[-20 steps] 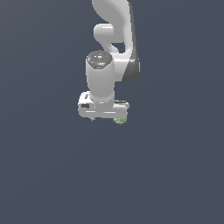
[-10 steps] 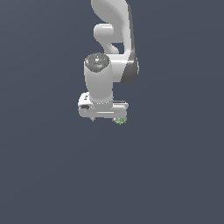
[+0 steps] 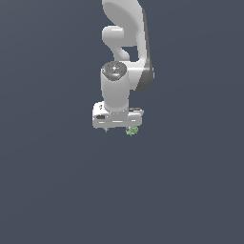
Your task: Pick up the object and move it to a goal position.
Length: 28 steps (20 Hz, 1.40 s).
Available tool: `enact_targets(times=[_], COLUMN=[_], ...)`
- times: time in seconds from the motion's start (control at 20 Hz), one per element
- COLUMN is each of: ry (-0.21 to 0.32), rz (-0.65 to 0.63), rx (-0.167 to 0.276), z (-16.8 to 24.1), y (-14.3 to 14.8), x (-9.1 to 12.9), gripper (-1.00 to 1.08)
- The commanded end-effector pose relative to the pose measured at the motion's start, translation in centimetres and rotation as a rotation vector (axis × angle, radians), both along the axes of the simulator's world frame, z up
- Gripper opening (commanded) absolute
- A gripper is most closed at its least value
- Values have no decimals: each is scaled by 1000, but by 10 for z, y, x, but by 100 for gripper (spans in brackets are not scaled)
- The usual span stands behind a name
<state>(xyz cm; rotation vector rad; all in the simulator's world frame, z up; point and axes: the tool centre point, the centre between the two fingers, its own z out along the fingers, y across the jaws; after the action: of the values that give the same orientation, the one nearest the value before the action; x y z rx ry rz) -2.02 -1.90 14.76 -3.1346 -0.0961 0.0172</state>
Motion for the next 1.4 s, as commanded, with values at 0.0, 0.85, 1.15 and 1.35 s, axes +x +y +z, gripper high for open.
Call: enact_targets(times=[0.0, 0.85, 1.15, 1.35], ry=[-1, -12, -11, -11], rz=[53, 419, 428, 429], rx=[-1, -3, -3, -3], z=[-8, -56, -57, -64], y=[9, 68, 69, 69], x=[-9, -83, -86, -86], gripper=[100, 100, 100, 100])
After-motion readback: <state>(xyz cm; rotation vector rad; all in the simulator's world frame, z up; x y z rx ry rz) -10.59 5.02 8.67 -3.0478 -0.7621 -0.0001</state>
